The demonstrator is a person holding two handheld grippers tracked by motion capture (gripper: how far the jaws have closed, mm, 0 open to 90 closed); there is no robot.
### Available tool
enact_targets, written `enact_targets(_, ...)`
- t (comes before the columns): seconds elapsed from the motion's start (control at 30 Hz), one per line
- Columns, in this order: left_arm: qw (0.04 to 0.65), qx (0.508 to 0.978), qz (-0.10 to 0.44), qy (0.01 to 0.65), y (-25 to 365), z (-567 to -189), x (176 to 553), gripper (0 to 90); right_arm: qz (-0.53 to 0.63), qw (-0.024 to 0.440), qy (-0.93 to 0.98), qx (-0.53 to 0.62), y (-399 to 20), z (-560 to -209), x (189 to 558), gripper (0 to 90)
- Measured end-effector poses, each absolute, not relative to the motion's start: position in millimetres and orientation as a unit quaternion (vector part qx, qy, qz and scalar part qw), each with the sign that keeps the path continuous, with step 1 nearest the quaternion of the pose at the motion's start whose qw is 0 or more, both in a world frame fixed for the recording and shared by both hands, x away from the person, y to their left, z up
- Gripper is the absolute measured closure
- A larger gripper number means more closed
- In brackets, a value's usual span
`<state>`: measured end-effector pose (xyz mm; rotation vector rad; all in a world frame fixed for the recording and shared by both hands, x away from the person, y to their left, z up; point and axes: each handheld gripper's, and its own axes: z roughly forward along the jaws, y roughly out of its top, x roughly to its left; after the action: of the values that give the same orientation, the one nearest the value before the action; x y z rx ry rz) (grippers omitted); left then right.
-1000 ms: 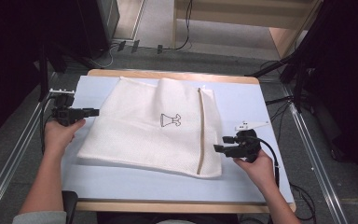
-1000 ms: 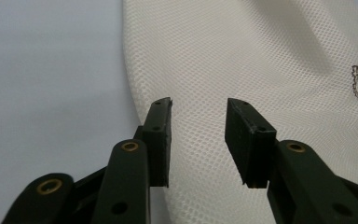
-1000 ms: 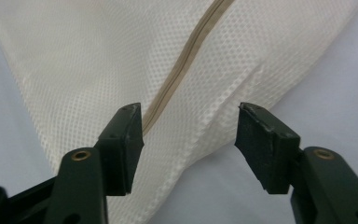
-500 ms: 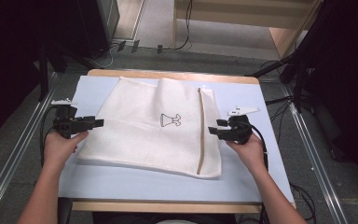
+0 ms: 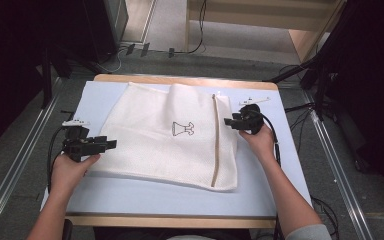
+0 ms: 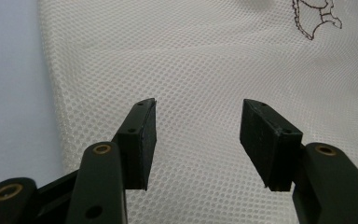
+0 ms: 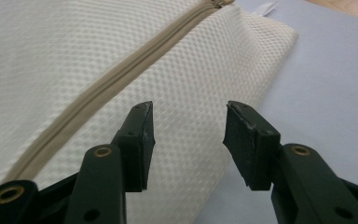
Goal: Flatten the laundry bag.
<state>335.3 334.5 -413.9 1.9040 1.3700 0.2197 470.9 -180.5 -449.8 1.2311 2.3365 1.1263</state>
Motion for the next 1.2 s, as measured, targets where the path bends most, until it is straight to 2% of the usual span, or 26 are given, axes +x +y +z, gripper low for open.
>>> enact_targets(0.07,0.381,0.744,0.085,0.542,337,-415,335,47.0,0.381,0.132,0.807,0.432,-179,-457,480,50.6)
enact_targets(0.2,0.378,0.740,0.085,0.549,343,-417,335,46.7,0.358,0.128,0.815,0.437,-174,-473,489,51.6)
enact_targets(0.3,0.376,0.738,0.089,0.554,347,-418,335,45.8,0.357,0.136,0.817,0.432,-172,-474,487,60.0)
enact_targets(0.33,0.376,0.738,0.089,0.554,347,-418,335,45.6,0.357,0.136,0.817,0.432,-172,-474,487,60.0)
enact_targets(0.4,0.373,0.737,0.090,0.557,350,-418,335,45.4,0.356,0.135,0.811,0.443,-174,-474,486,68.0)
enact_targets(0.43,0.373,0.735,0.090,0.559,351,-419,335,45.3,0.356,0.133,0.808,0.450,-175,-474,486,75.5)
enact_targets(0.67,0.372,0.730,0.090,0.566,357,-421,336,44.7,0.354,0.137,0.806,0.454,-177,-474,486,89.0)
enact_targets(0.83,0.371,0.729,0.088,0.568,359,-422,337,44.7,0.347,0.142,0.808,0.454,-174,-473,485,90.0)
enact_targets(0.97,0.372,0.729,0.087,0.569,359,-423,339,44.3,0.347,0.123,0.807,0.462,-178,-471,483,90.0)
enact_targets(1.2,0.362,0.731,0.088,0.571,362,-426,348,43.6,0.340,0.116,0.818,0.450,-191,-468,463,90.0)
